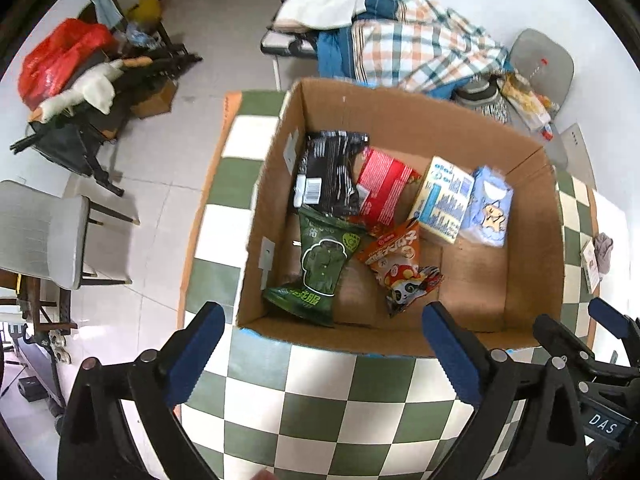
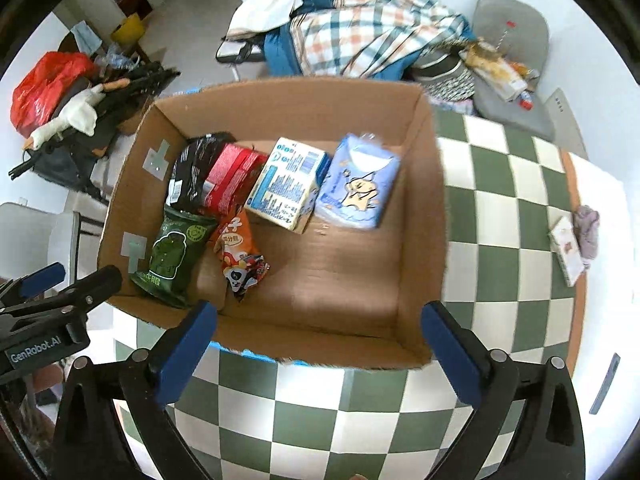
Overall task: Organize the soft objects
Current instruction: 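Grasp the white cigarette box with left tool while right tool grasps the lilac cloth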
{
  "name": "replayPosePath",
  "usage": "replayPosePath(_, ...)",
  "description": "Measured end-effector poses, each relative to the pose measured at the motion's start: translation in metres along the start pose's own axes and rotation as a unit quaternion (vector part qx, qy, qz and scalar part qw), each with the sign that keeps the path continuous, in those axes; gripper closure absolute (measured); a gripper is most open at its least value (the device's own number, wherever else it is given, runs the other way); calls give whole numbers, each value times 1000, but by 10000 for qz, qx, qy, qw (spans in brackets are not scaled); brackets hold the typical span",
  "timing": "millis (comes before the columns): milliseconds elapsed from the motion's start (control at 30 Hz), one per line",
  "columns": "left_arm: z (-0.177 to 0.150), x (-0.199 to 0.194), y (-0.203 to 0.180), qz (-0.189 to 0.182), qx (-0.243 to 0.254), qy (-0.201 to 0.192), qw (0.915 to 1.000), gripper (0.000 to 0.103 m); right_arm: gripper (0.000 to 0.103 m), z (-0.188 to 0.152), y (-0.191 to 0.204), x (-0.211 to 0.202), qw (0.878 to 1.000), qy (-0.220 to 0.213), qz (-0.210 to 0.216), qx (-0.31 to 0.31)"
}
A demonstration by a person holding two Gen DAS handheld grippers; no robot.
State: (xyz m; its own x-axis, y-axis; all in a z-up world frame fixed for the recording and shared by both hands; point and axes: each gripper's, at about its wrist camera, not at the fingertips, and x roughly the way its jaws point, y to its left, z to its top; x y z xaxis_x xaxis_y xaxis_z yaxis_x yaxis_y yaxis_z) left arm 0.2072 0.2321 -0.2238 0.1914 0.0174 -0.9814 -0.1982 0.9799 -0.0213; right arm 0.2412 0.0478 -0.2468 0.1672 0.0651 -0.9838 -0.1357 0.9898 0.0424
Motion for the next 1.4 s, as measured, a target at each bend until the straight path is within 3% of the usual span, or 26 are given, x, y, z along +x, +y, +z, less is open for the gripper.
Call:
replayPosePath(400, -15, -60, -39, 35, 359, -548, 9978, 2, 0, -27, -27, -56, 9980, -430, 333, 322)
replayPosePath(567, -11, -98, -101, 31, 754, -999, 9921, 2, 0, -25, -76, -101, 9908, -1081, 434, 691)
replayPosePath(667, -5, -104, -147, -298, 882, -1031, 9903, 2, 0, -21, -119, -120, 9887, -1183, 285, 878)
replayPosePath(833, 4, -83, -241, -822, 1115, -700, 9879, 2, 0, -17, -211, -131, 9863, -1125, -220, 1183)
replayPosePath(1067, 6, -31, -359, -1191, 1240, -65, 9851, 2, 0, -5, -348, -118, 9828, -833, -763, 1464)
replayPosePath(1200, 10, 8, -410, -1398, 1051, 385, 9838, 2, 0, 6, -418, -86, 9837, -458, -729, 1582)
replayPosePath(1400, 15, 71, -463, -1318, 914, 941, 9826, 2, 0, 19, -495, -16, 9851, 226, -490, 1633)
